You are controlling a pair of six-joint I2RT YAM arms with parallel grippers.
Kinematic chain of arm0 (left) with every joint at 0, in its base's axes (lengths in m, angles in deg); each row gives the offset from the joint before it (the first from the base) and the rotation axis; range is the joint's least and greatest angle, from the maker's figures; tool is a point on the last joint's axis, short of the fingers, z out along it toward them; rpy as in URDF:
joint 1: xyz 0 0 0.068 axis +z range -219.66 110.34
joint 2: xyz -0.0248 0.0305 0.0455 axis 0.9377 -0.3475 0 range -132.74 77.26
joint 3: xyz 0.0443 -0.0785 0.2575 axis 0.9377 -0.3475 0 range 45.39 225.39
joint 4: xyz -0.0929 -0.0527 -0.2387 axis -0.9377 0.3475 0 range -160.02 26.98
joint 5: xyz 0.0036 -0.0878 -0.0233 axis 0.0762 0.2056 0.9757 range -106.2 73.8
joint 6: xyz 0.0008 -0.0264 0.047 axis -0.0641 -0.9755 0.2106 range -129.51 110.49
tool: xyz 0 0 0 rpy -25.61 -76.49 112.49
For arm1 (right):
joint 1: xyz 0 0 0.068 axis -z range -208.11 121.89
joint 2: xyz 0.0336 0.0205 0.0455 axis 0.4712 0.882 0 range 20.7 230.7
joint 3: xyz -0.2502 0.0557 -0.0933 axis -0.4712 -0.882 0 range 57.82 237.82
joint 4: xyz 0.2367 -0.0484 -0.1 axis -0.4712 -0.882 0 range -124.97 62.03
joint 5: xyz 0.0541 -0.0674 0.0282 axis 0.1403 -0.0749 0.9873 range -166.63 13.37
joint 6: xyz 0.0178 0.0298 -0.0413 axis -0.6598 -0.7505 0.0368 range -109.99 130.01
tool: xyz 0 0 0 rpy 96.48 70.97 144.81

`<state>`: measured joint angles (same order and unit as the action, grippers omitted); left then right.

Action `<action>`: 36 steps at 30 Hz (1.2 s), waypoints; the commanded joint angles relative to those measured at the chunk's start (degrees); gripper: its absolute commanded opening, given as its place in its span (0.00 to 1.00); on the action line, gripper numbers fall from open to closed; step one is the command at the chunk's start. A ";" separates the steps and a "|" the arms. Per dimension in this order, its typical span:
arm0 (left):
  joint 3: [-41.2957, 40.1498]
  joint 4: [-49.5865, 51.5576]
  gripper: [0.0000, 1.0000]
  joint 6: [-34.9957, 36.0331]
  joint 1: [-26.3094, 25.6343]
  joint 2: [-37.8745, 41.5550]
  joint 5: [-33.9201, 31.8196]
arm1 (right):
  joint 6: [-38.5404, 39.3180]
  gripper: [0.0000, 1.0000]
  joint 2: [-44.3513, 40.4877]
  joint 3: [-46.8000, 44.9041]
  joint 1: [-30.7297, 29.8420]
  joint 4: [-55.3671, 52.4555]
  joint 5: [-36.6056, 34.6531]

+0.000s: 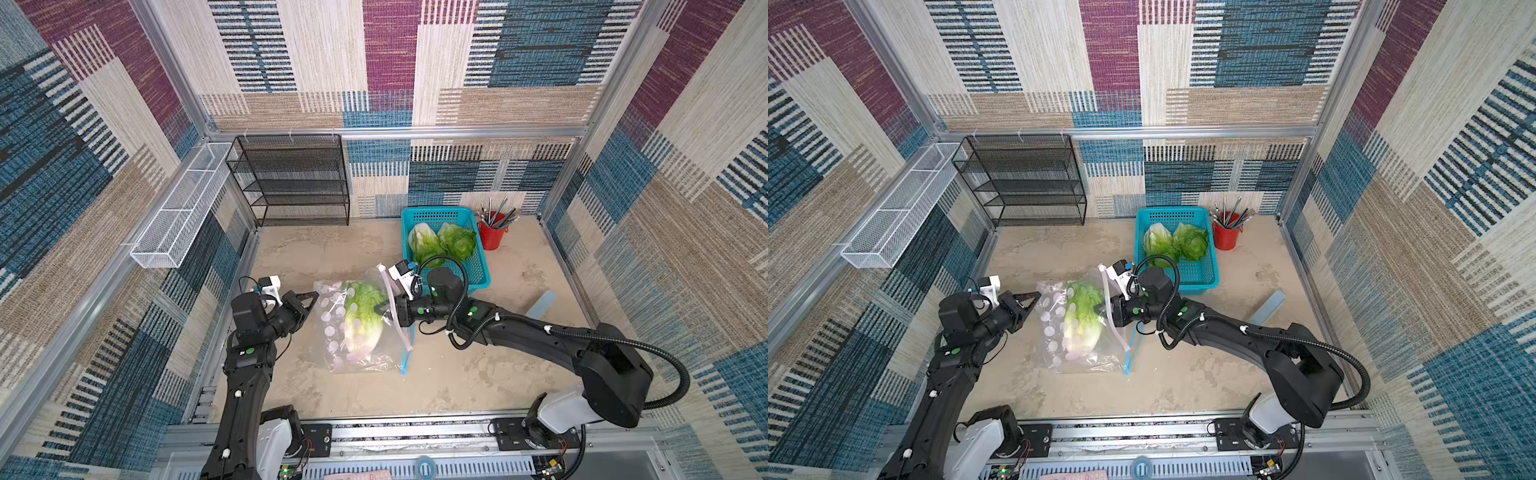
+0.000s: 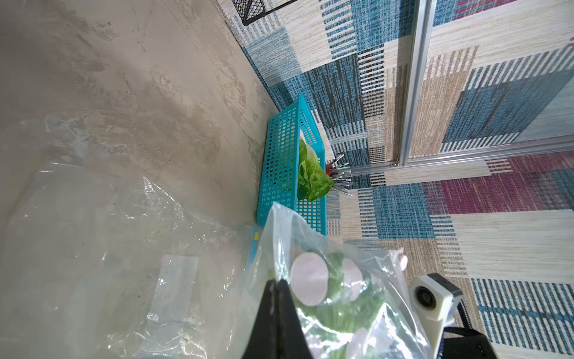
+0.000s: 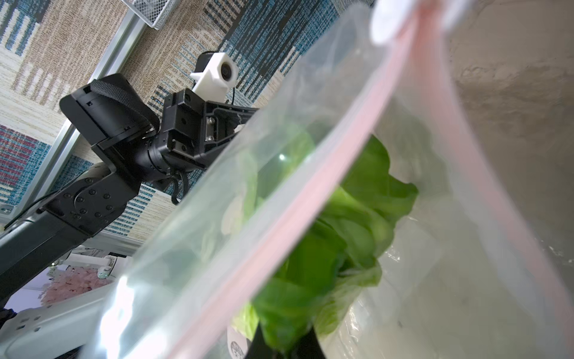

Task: Open the zip-top bag and take out the chinese cabbages
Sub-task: Pick up the Chinese cabbage from the zipper food storage bag.

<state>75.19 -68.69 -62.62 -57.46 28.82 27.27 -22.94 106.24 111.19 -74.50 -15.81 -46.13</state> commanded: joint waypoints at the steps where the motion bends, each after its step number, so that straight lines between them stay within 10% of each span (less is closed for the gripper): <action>1: 0.44 2.10 0.00 2.42 0.04 0.60 -2.39 | -0.80 0.00 -1.11 -0.21 0.31 1.29 -2.31; 36: -0.76 0.67 0.00 -0.94 0.10 3.97 -8.21 | -4.62 0.00 -7.55 -3.68 0.68 -2.67 -15.11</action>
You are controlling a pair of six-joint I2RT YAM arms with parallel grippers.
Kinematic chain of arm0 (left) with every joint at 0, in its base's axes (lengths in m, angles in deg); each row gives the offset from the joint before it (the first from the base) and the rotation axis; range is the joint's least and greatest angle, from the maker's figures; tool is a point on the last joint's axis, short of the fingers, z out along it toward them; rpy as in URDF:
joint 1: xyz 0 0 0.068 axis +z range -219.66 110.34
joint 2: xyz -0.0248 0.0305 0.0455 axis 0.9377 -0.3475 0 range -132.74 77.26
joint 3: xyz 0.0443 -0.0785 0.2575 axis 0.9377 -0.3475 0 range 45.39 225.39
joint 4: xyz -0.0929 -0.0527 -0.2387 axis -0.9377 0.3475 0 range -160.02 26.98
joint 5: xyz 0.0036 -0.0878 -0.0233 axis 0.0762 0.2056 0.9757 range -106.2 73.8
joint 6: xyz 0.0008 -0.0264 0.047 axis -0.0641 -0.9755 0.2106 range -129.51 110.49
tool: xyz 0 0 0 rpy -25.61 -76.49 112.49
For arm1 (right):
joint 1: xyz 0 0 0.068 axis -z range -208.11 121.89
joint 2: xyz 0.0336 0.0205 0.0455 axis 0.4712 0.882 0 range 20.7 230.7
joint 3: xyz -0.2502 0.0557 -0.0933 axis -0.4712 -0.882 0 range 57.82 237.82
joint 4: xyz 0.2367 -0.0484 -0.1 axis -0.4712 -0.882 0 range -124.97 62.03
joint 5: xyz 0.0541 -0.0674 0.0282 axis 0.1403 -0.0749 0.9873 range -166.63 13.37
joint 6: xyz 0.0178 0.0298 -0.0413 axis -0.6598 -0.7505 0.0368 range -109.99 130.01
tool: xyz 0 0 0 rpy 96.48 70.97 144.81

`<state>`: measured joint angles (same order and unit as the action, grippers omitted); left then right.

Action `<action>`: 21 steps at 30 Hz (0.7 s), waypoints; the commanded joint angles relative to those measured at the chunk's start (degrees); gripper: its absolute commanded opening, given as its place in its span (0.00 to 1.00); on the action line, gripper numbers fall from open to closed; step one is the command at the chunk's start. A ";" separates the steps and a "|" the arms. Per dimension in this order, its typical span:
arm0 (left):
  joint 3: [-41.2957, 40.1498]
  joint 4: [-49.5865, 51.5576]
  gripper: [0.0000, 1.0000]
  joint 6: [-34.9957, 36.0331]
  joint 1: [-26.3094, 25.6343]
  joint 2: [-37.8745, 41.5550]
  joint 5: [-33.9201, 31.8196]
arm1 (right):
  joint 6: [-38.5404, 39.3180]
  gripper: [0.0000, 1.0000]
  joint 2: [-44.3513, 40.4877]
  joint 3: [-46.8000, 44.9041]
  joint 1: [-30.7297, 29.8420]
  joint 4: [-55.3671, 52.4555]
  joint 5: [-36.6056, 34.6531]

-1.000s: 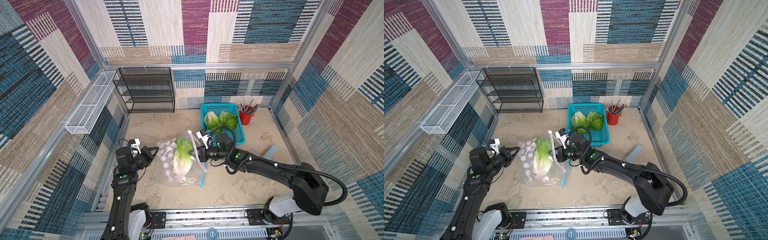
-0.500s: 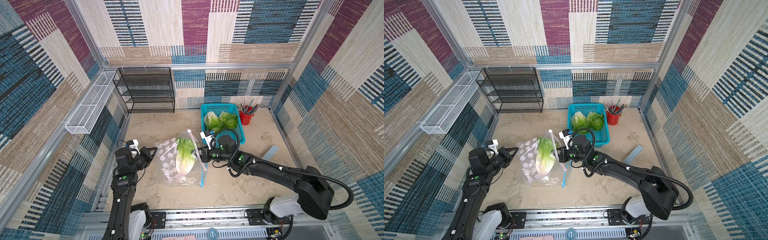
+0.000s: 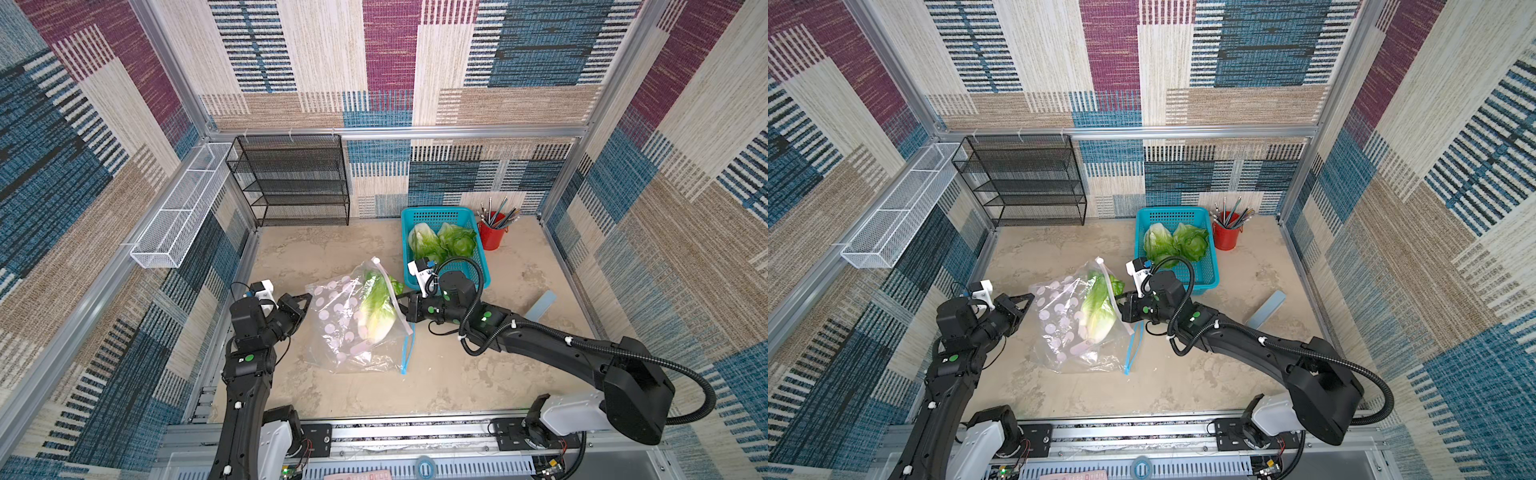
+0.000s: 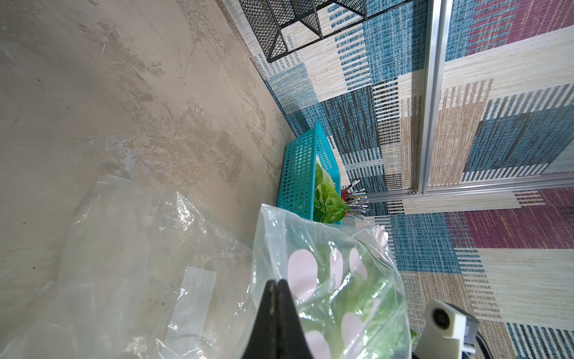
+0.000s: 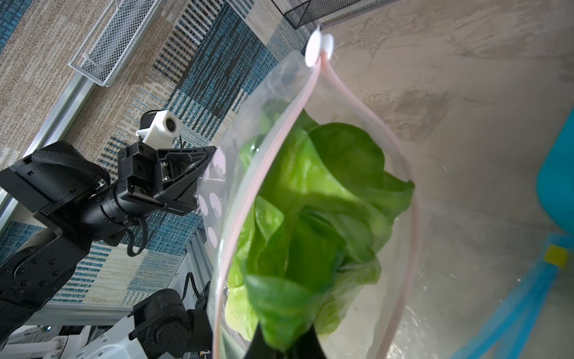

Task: Open the zip-top bag and take out the chinese cabbages
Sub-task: Pick up the Chinese cabbage from the zipper food storage bag.

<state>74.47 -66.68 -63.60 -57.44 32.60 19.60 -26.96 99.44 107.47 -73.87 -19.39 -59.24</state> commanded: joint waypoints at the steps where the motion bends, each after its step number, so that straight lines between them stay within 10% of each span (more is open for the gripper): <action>1: -0.01 -1.21 0.00 0.24 0.03 0.32 -0.68 | -0.68 0.00 -0.98 0.01 0.05 0.99 -2.31; 21: 0.45 4.44 0.00 4.25 0.03 2.37 -4.89 | -1.52 0.00 -4.64 -3.15 0.65 0.99 -6.72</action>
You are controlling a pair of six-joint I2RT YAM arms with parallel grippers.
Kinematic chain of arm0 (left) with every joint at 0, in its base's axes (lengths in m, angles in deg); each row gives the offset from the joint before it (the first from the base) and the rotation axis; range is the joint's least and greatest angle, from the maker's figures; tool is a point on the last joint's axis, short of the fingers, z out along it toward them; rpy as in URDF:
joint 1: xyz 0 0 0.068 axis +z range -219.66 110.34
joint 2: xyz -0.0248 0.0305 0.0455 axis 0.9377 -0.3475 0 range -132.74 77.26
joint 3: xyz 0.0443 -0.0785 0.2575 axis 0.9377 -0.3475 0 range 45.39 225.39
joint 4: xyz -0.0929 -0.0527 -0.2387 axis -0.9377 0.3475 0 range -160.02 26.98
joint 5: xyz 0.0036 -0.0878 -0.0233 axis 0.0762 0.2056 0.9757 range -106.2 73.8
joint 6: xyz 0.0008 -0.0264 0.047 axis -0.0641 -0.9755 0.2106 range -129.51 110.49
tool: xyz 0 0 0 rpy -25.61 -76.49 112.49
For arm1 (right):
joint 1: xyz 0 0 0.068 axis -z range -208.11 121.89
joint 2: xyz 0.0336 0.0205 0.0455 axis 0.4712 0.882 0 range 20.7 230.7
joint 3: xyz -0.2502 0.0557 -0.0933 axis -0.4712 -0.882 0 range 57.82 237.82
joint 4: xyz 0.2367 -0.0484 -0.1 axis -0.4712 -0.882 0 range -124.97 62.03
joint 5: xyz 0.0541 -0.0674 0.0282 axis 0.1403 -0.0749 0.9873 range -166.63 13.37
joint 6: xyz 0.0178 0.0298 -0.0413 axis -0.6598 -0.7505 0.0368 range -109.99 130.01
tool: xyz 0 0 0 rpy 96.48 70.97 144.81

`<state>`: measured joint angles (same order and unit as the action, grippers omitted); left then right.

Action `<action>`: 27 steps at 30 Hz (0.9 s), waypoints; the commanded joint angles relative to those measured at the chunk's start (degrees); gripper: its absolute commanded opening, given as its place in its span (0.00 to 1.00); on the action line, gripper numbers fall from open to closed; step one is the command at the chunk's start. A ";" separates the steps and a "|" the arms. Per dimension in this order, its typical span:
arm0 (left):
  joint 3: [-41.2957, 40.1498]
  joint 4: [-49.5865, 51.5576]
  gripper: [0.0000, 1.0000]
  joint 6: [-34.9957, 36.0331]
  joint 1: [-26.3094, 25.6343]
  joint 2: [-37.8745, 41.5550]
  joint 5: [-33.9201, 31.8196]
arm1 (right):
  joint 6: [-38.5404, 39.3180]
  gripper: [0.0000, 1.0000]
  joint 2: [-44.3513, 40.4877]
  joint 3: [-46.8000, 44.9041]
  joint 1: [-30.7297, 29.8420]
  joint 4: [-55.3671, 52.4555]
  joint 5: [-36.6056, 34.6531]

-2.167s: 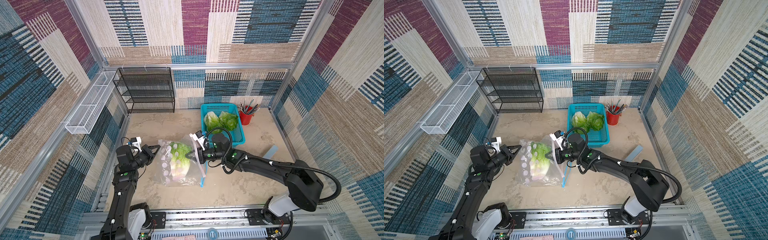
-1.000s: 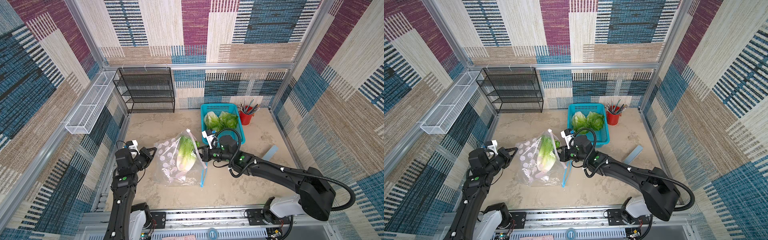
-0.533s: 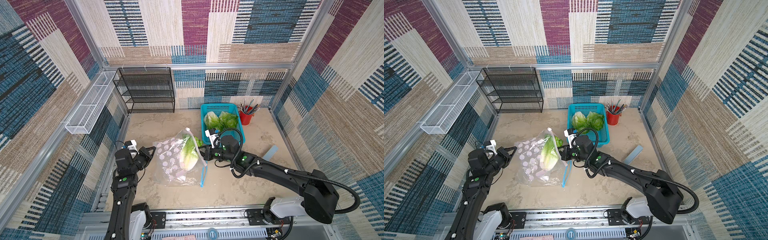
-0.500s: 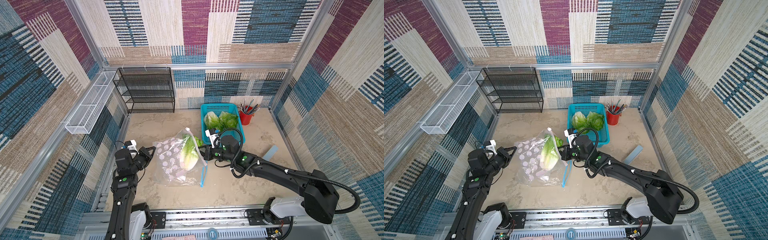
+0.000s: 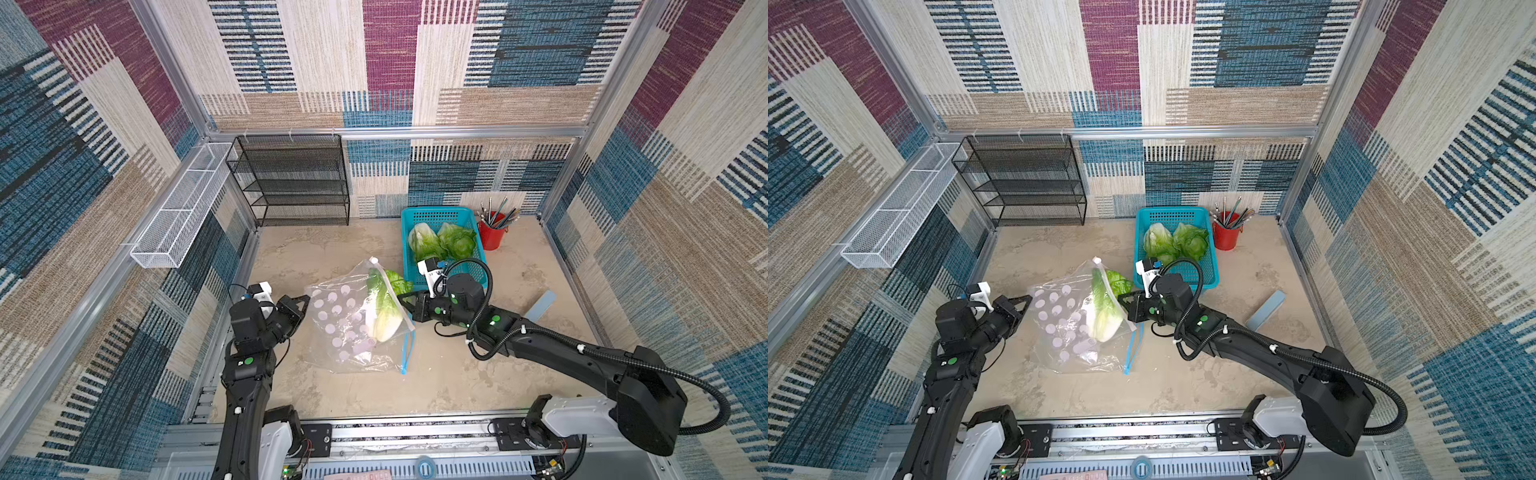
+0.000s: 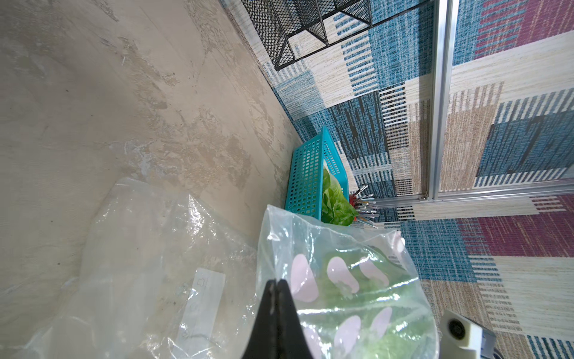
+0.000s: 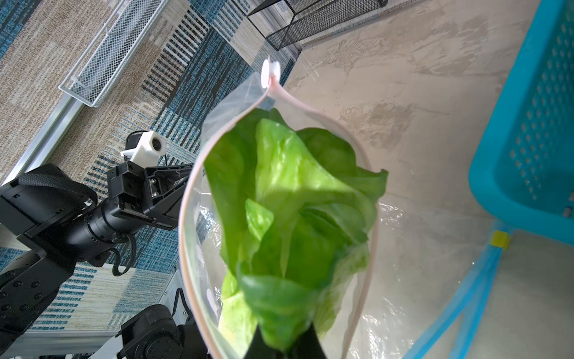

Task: Open the zip-top bag and take out the chinese cabbages
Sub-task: Pick up the Chinese cabbage from the zipper food storage bag.

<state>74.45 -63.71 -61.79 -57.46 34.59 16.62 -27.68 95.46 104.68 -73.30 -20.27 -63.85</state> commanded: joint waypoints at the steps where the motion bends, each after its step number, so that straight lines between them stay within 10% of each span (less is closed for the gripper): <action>1: 0.47 1.64 0.00 2.65 0.07 0.50 -2.00 | -0.96 0.00 -0.90 -0.60 0.08 1.96 -2.27; 27: 0.82 8.20 0.00 4.90 0.04 1.78 -8.33 | -1.59 0.00 -8.42 -6.80 0.32 7.53 -6.83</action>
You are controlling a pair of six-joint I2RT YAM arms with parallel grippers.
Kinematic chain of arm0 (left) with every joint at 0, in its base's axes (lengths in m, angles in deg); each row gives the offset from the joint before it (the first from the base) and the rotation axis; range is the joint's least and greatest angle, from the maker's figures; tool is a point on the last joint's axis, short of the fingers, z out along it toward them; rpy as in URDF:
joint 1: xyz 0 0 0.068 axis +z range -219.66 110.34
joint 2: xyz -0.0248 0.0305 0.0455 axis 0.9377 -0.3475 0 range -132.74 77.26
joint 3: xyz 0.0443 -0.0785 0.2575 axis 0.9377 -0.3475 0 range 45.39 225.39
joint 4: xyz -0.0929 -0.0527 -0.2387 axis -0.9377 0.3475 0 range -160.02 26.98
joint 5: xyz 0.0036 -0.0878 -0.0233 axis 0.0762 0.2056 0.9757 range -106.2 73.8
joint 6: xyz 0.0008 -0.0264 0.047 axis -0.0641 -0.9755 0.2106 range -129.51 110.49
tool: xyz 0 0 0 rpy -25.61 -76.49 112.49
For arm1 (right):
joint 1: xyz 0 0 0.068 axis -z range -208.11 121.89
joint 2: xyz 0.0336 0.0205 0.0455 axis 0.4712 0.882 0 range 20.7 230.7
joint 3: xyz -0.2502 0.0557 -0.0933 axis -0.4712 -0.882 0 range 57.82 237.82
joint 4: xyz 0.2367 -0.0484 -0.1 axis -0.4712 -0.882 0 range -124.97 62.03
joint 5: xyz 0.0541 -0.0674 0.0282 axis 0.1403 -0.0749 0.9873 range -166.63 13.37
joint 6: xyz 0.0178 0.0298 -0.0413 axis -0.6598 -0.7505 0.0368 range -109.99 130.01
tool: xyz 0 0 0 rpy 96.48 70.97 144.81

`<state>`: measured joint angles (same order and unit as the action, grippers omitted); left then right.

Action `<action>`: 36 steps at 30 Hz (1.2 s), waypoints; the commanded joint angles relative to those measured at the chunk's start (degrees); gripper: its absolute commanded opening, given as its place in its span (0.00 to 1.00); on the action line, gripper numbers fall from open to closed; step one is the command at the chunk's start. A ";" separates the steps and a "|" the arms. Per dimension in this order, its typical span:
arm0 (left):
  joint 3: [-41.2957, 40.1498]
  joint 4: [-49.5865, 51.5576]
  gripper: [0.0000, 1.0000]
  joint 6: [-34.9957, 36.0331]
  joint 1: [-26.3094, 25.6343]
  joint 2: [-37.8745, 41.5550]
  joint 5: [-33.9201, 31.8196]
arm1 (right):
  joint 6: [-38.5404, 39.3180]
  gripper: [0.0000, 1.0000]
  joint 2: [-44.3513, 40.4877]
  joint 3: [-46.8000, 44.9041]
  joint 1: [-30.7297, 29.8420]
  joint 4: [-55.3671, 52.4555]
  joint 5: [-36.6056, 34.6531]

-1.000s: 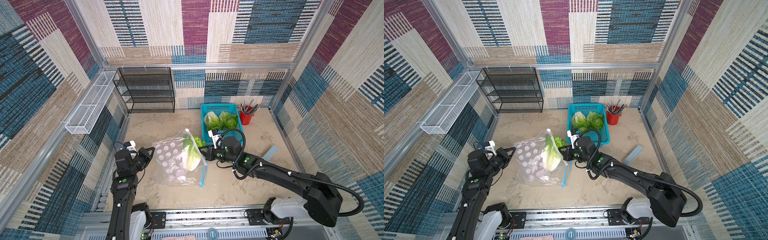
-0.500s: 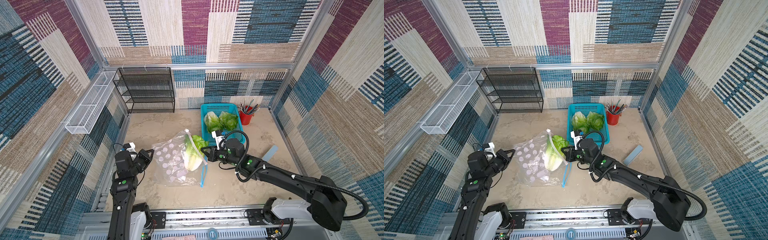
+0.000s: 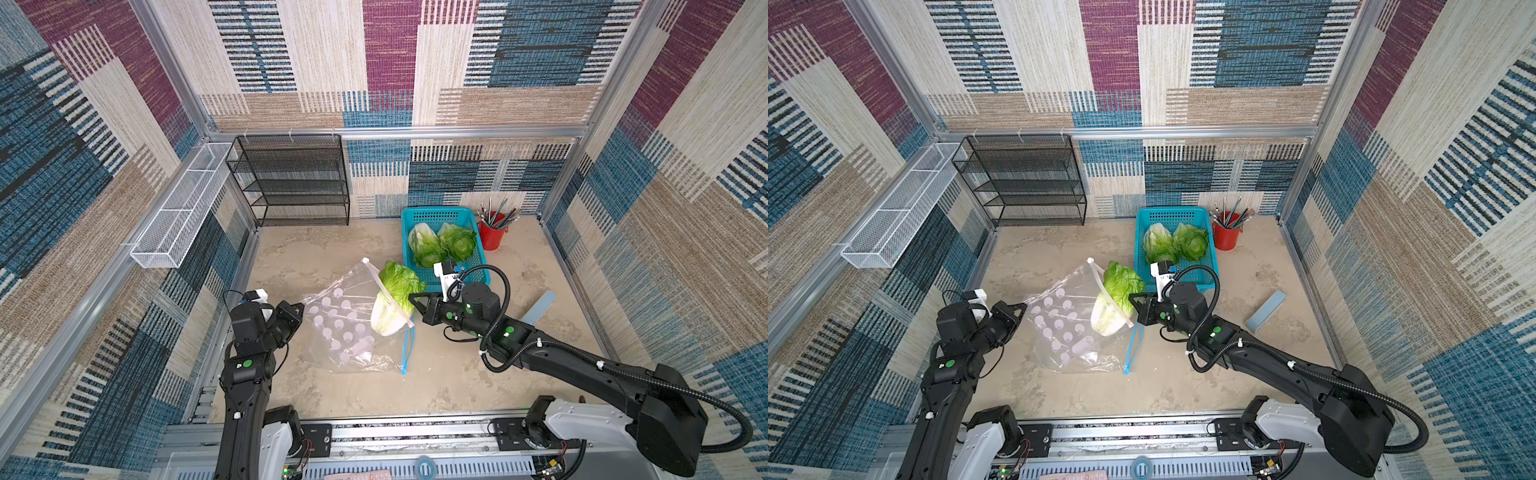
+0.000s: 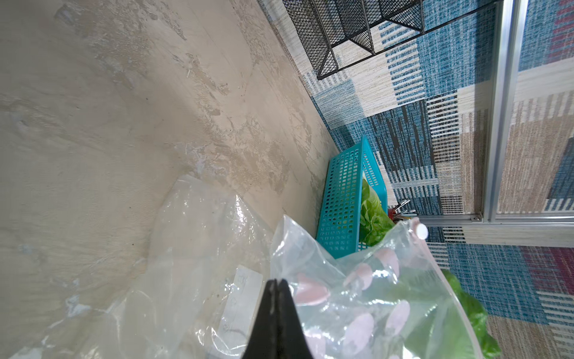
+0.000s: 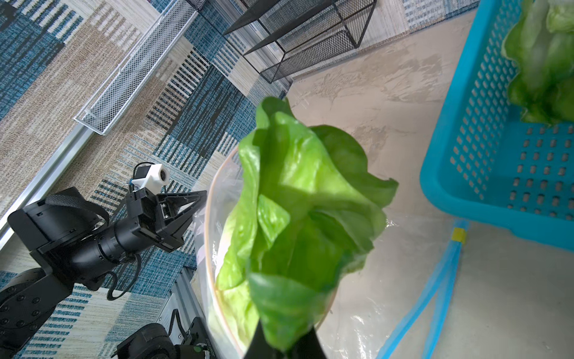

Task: Open the zip-top bag and take out the chinese cabbages
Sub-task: Pick up the Chinese cabbage from the zipper food storage bag.

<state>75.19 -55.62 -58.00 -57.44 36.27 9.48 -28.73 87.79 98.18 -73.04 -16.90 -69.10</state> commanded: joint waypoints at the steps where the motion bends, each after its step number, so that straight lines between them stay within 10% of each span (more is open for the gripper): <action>1: -0.05 0.11 0.00 1.10 0.03 0.20 -1.09 | -0.59 0.00 -1.02 -0.66 0.08 4.67 -1.79; 36: -4.92 -5.87 0.00 -2.26 -0.37 3.10 10.42 | 0.02 0.00 -0.12 -4.83 0.07 25.47 -6.19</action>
<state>70.69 -59.80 -59.34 -57.72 39.03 18.37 -28.32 87.13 92.44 -73.02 3.34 -74.72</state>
